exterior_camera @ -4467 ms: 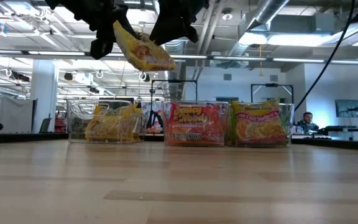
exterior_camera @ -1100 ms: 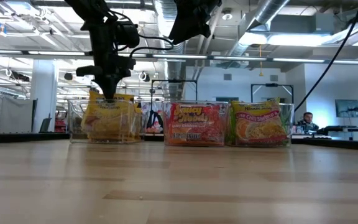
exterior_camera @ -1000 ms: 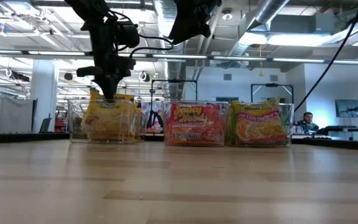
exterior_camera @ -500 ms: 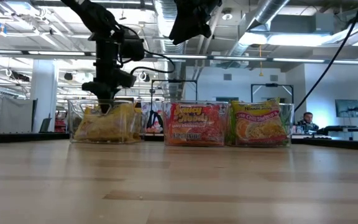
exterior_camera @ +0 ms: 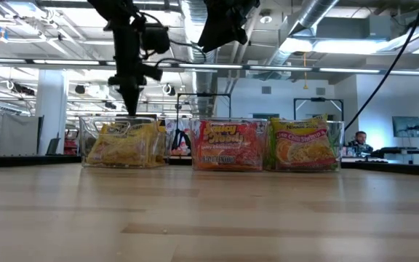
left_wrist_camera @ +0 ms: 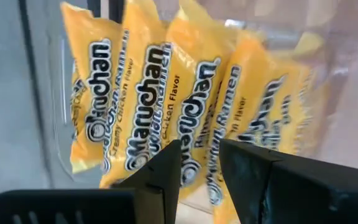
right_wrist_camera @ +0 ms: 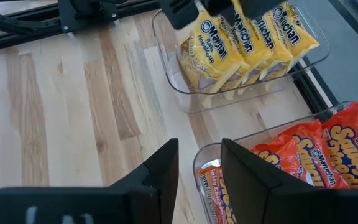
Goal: Sort Maruchan noodles
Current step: Return to Home Position
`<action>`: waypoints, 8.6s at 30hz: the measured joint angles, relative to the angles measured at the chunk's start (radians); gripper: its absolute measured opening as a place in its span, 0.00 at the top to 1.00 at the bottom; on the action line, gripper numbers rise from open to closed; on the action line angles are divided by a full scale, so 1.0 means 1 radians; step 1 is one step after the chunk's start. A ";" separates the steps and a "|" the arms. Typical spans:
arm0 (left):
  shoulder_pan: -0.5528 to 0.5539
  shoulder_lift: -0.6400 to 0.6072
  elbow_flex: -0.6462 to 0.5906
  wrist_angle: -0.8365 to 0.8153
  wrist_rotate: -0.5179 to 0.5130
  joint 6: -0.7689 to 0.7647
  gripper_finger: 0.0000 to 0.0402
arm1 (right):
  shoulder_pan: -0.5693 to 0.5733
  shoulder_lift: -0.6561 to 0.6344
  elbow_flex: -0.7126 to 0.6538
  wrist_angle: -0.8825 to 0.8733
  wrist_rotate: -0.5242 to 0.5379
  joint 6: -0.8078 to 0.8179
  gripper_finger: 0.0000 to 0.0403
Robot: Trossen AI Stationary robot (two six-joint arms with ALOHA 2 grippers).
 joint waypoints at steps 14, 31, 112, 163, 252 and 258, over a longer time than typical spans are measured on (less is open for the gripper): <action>-0.072 -0.258 0.053 -0.065 0.407 -0.388 0.78 | -0.030 0.000 0.000 -0.010 -0.156 -0.044 0.64; -0.487 -0.964 -0.541 0.574 0.263 -0.832 0.83 | -0.088 -0.041 0.000 -0.041 -0.215 -0.041 0.64; -0.703 -1.542 -1.213 0.834 0.148 -0.620 0.87 | 0.015 -1.393 -1.562 0.773 -0.104 0.215 0.64; -0.703 -1.541 -1.213 0.834 0.147 -0.620 0.87 | -0.018 -1.814 -1.758 0.550 -0.074 0.217 0.64; -0.703 -1.541 -1.213 0.834 0.147 -0.620 0.87 | -0.019 -1.814 -1.760 0.551 -0.076 0.219 0.64; -0.703 -1.541 -1.213 0.834 0.147 -0.620 0.87 | -0.018 -1.814 -1.760 0.551 -0.076 0.219 0.64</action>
